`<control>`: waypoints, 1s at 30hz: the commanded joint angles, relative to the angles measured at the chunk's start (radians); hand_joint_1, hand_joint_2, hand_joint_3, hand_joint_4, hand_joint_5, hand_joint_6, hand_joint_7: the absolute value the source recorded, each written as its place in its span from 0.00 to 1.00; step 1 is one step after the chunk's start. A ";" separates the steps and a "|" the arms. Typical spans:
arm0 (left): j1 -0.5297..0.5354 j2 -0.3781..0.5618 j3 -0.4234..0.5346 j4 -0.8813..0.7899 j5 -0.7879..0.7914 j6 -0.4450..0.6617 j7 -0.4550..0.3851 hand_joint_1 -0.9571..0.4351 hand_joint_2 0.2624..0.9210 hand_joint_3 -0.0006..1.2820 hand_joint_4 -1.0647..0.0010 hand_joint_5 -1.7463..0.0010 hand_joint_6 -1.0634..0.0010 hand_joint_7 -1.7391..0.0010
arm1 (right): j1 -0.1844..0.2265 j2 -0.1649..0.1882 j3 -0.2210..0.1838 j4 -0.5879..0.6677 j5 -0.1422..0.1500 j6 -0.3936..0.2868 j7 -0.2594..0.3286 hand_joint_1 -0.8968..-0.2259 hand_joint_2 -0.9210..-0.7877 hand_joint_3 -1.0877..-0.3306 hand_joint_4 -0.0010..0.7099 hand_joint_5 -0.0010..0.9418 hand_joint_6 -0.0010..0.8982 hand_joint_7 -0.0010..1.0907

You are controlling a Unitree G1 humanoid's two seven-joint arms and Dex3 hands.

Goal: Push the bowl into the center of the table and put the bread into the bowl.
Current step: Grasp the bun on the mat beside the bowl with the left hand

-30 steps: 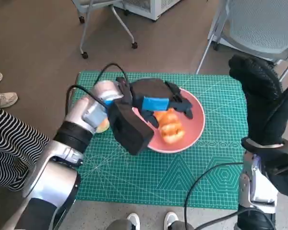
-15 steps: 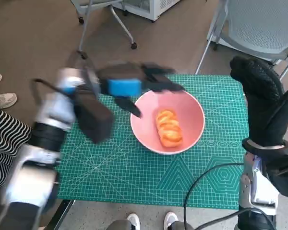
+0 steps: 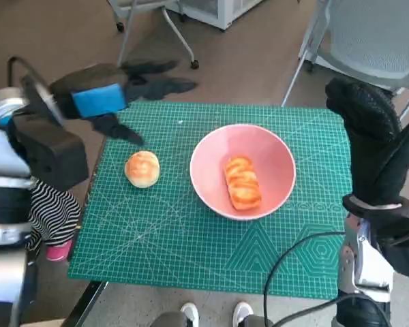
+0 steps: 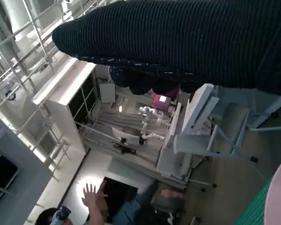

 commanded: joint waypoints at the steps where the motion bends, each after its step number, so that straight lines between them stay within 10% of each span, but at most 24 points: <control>1: 0.033 0.027 0.004 -0.012 0.023 0.024 0.010 0.48 0.78 0.00 0.94 1.00 0.82 0.92 | 0.004 -0.007 -0.001 0.023 0.010 0.001 0.017 0.33 0.00 0.51 0.25 0.00 0.04 0.52; 30: 0.083 -0.006 -0.093 0.124 0.087 0.131 -0.054 0.67 0.71 0.00 0.95 1.00 0.81 0.97 | -0.005 -0.024 -0.011 0.037 0.014 -0.007 0.050 0.32 0.00 0.50 0.24 0.00 0.03 0.52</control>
